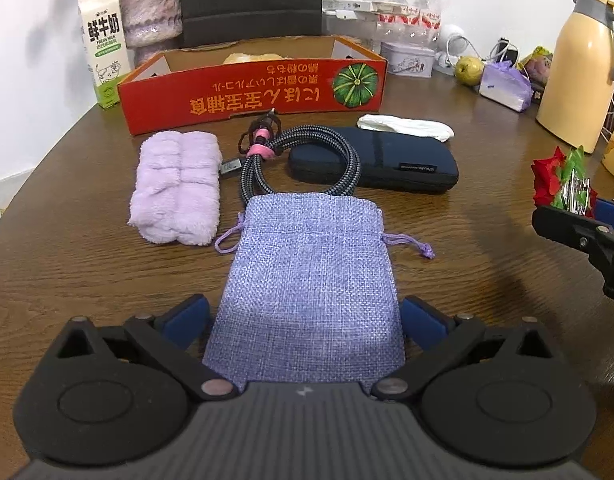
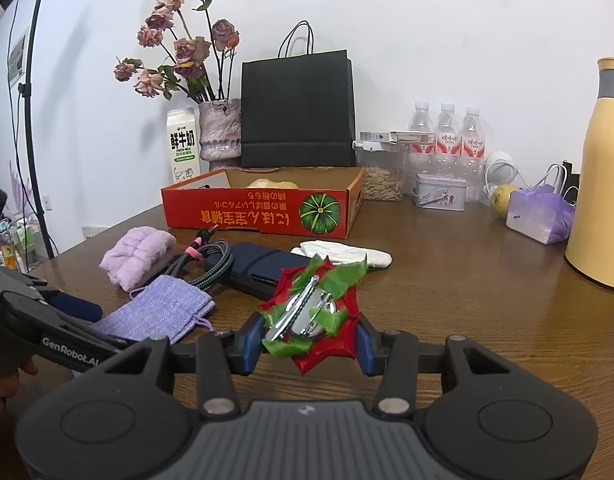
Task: Organize objects
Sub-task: 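Grasp the lavender drawstring pouch with the left gripper while the right gripper grasps the ribbon bow, then carry the pouch and ribbon bow with both grippers over the cardboard box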
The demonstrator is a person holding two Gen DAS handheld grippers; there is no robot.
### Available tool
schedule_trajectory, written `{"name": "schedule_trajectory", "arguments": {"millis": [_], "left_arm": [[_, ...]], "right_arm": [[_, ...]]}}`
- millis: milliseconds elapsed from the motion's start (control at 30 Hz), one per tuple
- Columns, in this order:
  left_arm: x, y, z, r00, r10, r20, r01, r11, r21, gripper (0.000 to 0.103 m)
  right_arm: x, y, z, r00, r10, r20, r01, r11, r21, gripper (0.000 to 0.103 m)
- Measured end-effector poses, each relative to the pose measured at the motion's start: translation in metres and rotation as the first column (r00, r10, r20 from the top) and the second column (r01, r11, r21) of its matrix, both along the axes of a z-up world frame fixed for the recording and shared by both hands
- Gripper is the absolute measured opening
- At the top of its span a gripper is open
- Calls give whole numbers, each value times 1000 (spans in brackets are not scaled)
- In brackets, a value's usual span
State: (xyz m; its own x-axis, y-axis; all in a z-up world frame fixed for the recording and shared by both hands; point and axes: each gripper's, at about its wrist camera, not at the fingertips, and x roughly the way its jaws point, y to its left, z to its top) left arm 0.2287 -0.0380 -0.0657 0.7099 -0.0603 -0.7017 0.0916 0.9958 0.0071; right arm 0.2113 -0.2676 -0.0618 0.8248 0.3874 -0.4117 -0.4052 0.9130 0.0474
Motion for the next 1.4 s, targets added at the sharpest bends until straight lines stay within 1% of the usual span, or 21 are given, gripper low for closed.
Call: {"name": "schedule_trajectory", "arguments": {"millis": [100,167,333,367,400,433,467,500,533,633,733,1000,1167,1400], "left_arm": [[-6,-2,-1,1000,18,24,-18,1000,-2,103],[-11,-4,-3,998,26,48,-26,1000,-4,100],[-19,-4,-2,996,43,82,-42,999,-12,89],[-21,-3,-1,994,53,91,-52,999,-14,82],[-23,-3,0,993,59,101,-58,998,-16,71],[-26,-2,1,992,64,110,-62,998,-18,55],[-29,-1,2,991,67,118,-65,998,-21,46],[-32,-1,3,991,62,122,-58,998,-28,35],[-34,0,3,991,53,124,-49,998,-37,26],[-42,1,4,990,35,135,-29,999,-46,16],[-51,1,6,989,22,146,-14,999,-52,13],[-68,8,18,982,14,190,-1,997,-71,13],[-73,17,29,975,26,222,-7,996,-85,13],[-74,26,38,966,34,254,-8,995,-104,13]], "right_arm": [[0,0,0,1000,1,-3,-1,1000,0,45],[0,0,0,1000,2,-3,-3,1000,-2,45],[1,0,-1,1000,3,-7,-3,1000,-6,45],[1,0,-1,1000,2,-8,-2,1000,-6,45],[1,0,-1,1000,1,-8,-1,1000,-7,45],[1,0,-1,1000,0,-8,0,1000,-7,45],[1,0,-1,1000,-2,-8,2,1000,-7,45],[2,0,-1,1000,-3,-9,2,1000,-8,45],[2,1,-1,1000,-1,-11,1,1000,-8,45],[3,2,-1,1000,0,-13,0,1000,-14,45],[3,3,-1,1000,-3,-15,2,1000,-17,45],[3,5,-2,1000,-13,-11,13,999,-30,45],[2,12,-1,1000,10,-27,-11,1000,-21,45],[-2,34,11,998,64,-16,-64,998,-14,45]]}}
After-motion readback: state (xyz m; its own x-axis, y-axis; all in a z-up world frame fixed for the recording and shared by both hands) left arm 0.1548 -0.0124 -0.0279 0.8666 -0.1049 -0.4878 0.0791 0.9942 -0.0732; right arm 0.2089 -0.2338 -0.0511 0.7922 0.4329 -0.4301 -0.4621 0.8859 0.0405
